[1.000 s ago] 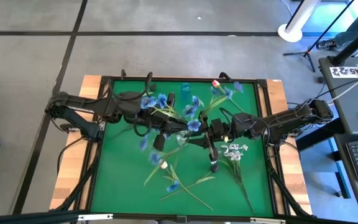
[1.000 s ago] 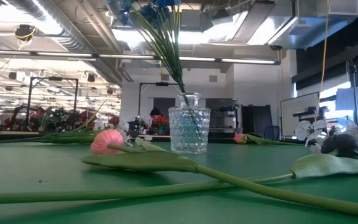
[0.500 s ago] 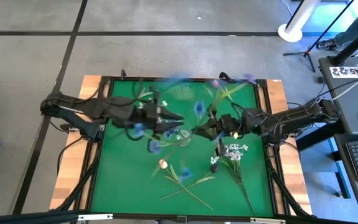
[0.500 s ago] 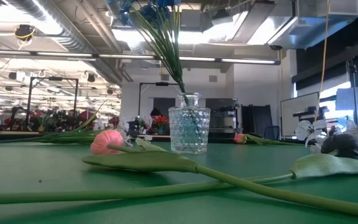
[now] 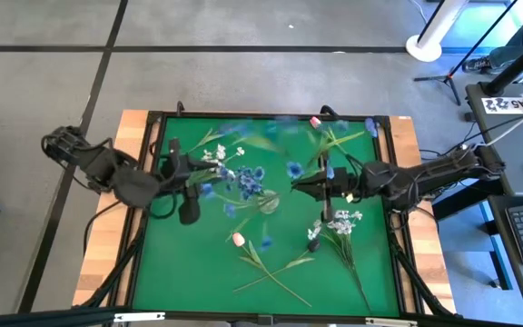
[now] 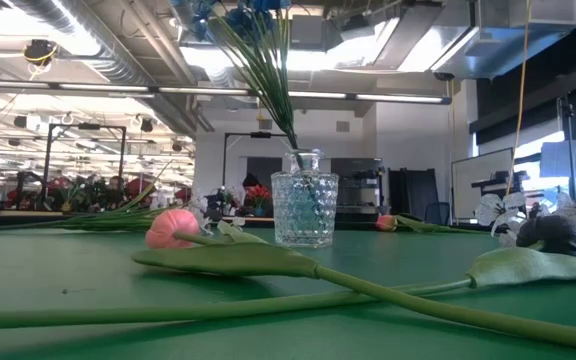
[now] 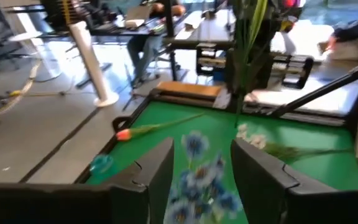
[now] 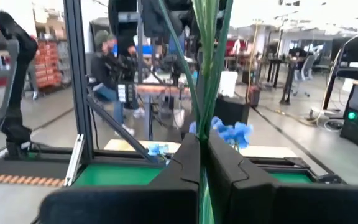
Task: Sort flowers into vase by color
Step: Put the blue flowers into the transparent vase
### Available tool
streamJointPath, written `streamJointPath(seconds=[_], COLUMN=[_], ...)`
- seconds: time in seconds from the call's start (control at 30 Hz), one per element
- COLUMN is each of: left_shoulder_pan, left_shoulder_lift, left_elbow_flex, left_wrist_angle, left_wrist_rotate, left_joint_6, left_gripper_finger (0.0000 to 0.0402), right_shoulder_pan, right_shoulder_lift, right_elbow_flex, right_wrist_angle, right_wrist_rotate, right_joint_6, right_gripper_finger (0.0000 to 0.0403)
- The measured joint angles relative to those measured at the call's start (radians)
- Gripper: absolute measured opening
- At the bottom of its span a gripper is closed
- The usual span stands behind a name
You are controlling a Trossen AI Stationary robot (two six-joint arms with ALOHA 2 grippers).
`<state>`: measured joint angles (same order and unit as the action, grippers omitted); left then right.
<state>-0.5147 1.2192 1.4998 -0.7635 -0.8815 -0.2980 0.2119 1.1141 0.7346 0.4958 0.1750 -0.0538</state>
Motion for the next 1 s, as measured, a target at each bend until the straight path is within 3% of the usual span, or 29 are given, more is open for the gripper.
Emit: streamJointPath(seconds=[0.2,0.33,0.53,0.7,0.9,1.0], left_shoulder_pan=[-0.047,-0.038,-0.036,-0.036,-0.036,-0.036], left_shoulder_lift=[-0.090,-0.181,-0.354,-0.472,-0.511,-0.509], left_elbow_flex=[-0.212,-0.405,-0.684,-0.888,-1.040,-1.069], left_wrist_angle=[0.018,0.096,0.364,0.597,0.832,0.866], left_wrist_rotate=[-0.117,-0.134,-0.115,-0.064,-0.062,-0.063], left_joint_6=[-0.102,-0.169,-0.141,-0.080,-0.002,0.013], left_gripper_finger=[0.0144,0.0138,0.0131,0.0124,0.0116,0.0111], right_shoulder_pan=[-0.062,-0.104,-0.109,-0.110,-0.110,-0.117], right_shoulder_lift=[0.001,0.048,0.185,0.293,0.418,0.477], right_elbow_flex=[-0.218,-0.287,-0.285,-0.285,-0.254,-0.226], right_wrist_angle=[0.307,0.371,0.507,0.606,0.716,0.715], right_wrist_rotate=[-0.001,-0.005,-0.079,-0.081,-0.081,-0.081], right_joint_6=[0.042,0.056,0.039,0.020,0.016,0.016], right_gripper_finger=[0.0004,0.0004,0.0004,0.0004,0.0004,0.0004])
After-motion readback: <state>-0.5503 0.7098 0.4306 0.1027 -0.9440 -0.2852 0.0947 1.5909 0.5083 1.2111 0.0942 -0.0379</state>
